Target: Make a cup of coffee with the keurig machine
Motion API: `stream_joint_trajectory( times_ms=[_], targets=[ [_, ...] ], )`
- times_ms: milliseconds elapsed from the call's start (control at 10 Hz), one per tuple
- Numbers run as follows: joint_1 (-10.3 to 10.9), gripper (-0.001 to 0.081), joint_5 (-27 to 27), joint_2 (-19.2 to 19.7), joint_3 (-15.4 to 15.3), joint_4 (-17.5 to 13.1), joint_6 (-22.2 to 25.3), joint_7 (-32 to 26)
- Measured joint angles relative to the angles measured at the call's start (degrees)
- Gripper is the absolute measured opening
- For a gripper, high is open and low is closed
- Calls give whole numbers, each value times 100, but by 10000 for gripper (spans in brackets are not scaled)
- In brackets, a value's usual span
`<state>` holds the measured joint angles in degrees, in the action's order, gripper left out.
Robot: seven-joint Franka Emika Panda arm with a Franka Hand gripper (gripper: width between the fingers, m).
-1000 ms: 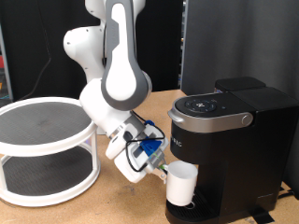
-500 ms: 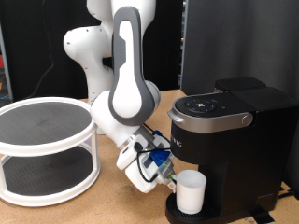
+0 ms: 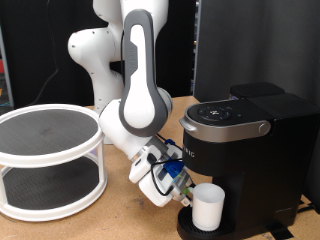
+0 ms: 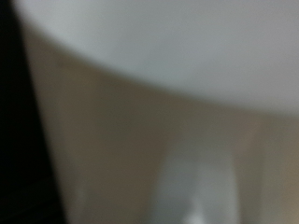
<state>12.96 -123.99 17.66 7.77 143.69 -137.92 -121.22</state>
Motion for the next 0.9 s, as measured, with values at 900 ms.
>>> stream_joint_trajectory(
  times_ms=[900],
  targets=[
    [-27,805,272,-835,7,673,-122,527]
  ],
)
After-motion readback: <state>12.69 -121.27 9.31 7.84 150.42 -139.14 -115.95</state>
